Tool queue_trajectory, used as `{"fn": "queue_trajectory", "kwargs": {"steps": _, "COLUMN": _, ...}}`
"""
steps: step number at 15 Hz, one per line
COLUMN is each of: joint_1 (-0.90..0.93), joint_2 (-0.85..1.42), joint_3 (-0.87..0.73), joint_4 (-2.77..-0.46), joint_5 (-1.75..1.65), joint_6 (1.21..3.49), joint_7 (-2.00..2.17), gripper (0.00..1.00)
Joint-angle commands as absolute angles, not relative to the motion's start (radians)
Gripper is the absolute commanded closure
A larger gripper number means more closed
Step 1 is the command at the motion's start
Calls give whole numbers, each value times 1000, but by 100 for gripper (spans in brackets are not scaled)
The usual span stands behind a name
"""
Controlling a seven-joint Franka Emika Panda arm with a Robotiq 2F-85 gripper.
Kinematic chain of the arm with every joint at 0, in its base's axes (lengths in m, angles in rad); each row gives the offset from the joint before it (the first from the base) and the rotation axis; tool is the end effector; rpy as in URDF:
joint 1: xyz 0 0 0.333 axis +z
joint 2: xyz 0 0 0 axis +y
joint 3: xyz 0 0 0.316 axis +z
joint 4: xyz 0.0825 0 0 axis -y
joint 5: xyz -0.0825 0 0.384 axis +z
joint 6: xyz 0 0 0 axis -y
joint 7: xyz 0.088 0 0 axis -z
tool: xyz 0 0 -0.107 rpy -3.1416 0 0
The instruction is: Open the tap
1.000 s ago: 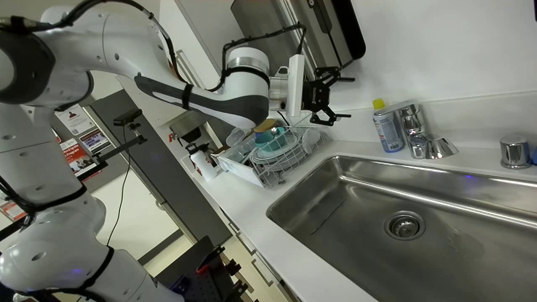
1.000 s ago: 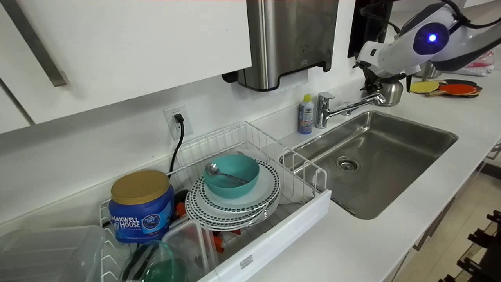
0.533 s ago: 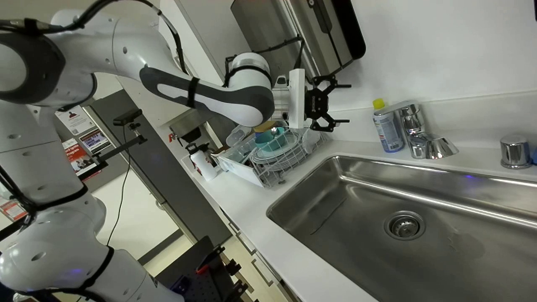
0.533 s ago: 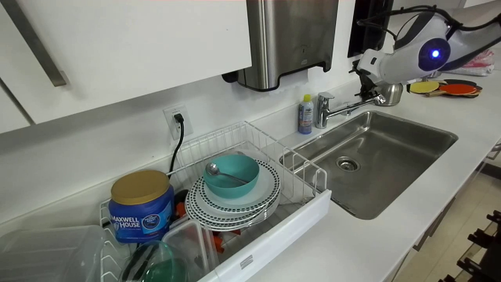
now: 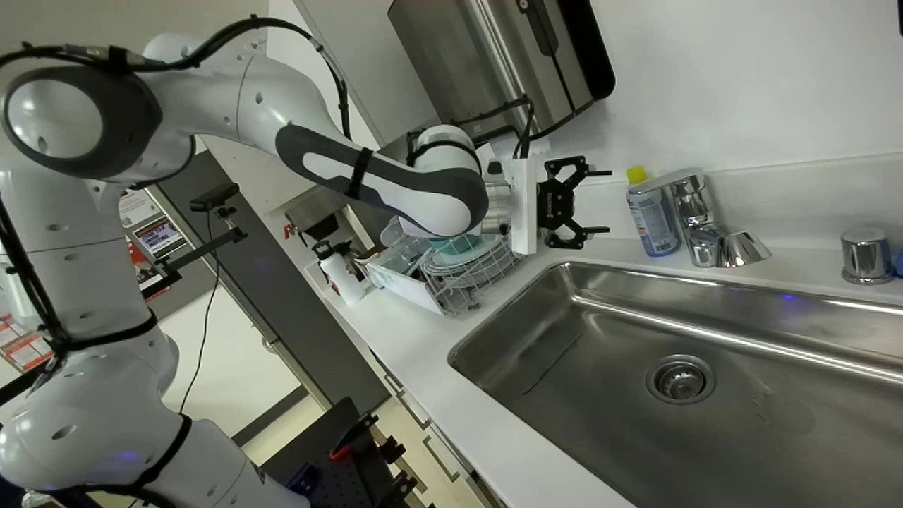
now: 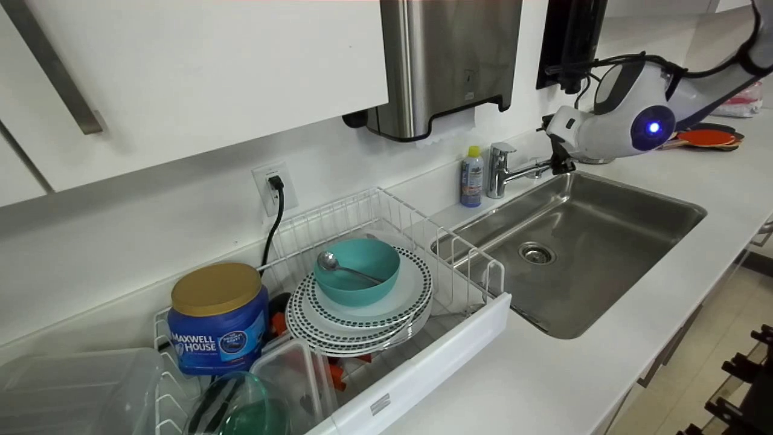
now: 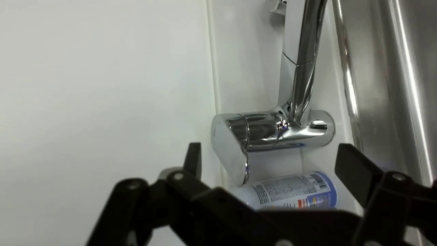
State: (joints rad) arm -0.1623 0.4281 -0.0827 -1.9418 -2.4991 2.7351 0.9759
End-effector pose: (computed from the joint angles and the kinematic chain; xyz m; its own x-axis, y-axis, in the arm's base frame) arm 0.5918 -0.1224 0.2517 0.4366 0.8897 -0.1331 0.4406 -0.0825 0.8939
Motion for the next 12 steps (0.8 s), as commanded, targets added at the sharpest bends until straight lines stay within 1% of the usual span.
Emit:
{"fn": "queue_trajectory", "kwargs": {"steps": 1, "joint_1": -174, "joint_2": 493, "joint_3": -61, "joint_4": -1889, "joint_5": -2560, "joint_6": 2675, "joint_7": 1058, "gripper": 0}}
{"fn": "queue_trajectory", "kwargs": {"steps": 5, "joint_1": -170, "joint_2": 528, "joint_3": -47, "joint_4": -1863, "joint_5": -2625, "joint_6": 2608, "joint_7": 1124, "gripper": 0}}
{"fn": "queue_trajectory", "kwargs": {"steps": 6, "joint_1": -217, "joint_2": 530, "joint_3": 8, "joint_4": -1864, "joint_5": -2631, "joint_6": 2579, "joint_7": 1105, "gripper": 0}}
{"fn": "queue_trajectory", "kwargs": {"steps": 7, "joint_1": -212, "joint_2": 534, "joint_3": 11, "joint_4": -1860, "joint_5": -2621, "joint_6": 2557, "joint_7": 1100, "gripper": 0}}
{"fn": "queue_trajectory", "kwargs": {"steps": 8, "joint_1": -217, "joint_2": 522, "joint_3": 12, "joint_4": -1882, "joint_5": -2592, "joint_6": 2586, "joint_7": 1067, "gripper": 0}}
{"fn": "queue_trajectory", "kwargs": {"steps": 12, "joint_1": -226, "joint_2": 528, "joint_3": 25, "joint_4": -1881, "joint_5": -2591, "joint_6": 2580, "joint_7": 1067, "gripper": 0}}
